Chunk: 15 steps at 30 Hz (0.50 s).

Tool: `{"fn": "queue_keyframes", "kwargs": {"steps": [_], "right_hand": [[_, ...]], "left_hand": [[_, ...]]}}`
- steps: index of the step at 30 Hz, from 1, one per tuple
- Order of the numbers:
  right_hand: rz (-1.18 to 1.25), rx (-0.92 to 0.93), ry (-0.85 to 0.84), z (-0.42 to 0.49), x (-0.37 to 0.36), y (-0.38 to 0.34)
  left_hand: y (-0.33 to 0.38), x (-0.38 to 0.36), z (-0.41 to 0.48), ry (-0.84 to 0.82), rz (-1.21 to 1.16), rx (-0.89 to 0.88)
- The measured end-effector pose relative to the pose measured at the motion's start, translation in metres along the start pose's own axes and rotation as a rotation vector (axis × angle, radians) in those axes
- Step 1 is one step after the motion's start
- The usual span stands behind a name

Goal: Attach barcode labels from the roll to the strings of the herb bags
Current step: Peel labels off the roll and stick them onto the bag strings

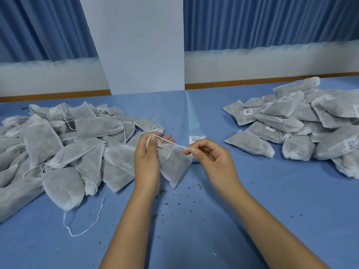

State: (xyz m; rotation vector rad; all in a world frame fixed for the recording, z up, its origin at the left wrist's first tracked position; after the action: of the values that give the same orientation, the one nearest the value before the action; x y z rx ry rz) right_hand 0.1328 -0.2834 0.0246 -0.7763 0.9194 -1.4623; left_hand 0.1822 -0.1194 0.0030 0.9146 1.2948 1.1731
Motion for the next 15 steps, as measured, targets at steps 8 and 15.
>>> {"fn": "queue_keyframes", "kwargs": {"steps": [8,15], "right_hand": [[-0.279,-0.009,-0.039,-0.002,-0.007,0.012],[-0.073,-0.129,-0.084,-0.007,-0.019,0.021]], "left_hand": [[0.001,-0.009,0.000,-0.133,-0.524,0.145],[0.000,-0.008,0.003,-0.091,-0.568,0.169]]}}
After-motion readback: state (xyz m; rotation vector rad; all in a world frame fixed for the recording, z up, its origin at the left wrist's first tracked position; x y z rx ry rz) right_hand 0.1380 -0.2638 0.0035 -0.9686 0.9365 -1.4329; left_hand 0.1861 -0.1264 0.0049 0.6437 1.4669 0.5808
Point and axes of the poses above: each hand's wrist, its own z-axis towards the middle knuckle, its own x-axis out of the back of the hand, y = z × x, the point moved 10 cm from there along z, towards the middle knuckle, and after that the axes turned 4 degrees about x, right-handed, at the moved point
